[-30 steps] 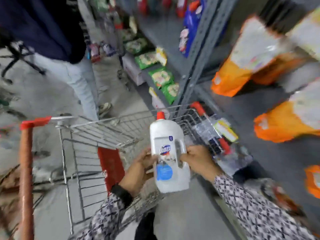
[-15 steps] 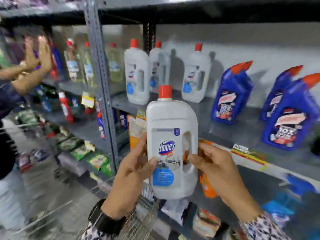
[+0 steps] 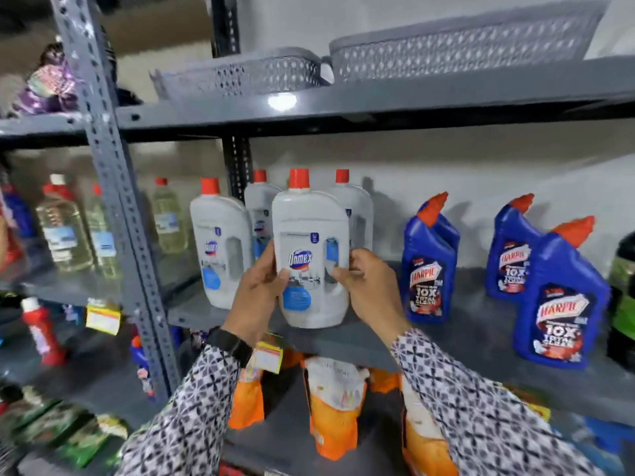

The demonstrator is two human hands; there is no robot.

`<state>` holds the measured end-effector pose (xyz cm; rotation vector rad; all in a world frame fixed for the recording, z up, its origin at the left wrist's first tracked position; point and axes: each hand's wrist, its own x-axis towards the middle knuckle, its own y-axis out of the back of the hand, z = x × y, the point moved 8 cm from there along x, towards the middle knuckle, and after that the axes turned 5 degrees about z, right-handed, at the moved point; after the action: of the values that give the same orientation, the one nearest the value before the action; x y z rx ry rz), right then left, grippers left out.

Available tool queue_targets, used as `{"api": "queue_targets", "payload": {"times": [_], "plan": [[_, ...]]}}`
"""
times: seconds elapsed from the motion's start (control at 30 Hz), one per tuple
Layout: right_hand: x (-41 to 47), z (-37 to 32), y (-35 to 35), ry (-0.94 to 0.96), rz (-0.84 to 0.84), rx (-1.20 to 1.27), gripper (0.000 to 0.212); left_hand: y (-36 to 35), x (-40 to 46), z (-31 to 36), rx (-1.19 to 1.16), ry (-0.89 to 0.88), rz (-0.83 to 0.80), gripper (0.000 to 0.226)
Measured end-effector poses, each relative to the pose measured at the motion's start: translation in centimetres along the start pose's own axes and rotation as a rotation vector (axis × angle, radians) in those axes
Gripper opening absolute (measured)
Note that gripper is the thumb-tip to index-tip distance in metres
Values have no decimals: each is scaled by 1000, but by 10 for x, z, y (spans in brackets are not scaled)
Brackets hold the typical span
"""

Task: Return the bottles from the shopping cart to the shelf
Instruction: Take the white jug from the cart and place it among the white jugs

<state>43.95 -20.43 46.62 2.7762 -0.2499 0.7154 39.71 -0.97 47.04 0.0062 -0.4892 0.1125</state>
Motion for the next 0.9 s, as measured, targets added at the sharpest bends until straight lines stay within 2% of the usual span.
{"api": "queue_targets", "payload": {"times": [0.13,0.23,0.3,0.4,0.67,0.9], "plan": [[2,17,-14,-3,16,-38,14,9,17,-26,14,30,-62,59],[-4,24,-14,10,-22,5,34,15,16,-35,44,21,-105,61],[-12,36,-21,-34,-132,15,53,22,12,-49,120,59,-150,65],[-19,53,-31,-89,-224,-82,73,28,13,-72,265,91,-223,59],[-8,64,-23,-106,-113,-213,61,6,33,-76,424,74,-311,48],[-19,67,-17,-112,-76,-227,62,4,27,-81,387,99,-324,46]]}}
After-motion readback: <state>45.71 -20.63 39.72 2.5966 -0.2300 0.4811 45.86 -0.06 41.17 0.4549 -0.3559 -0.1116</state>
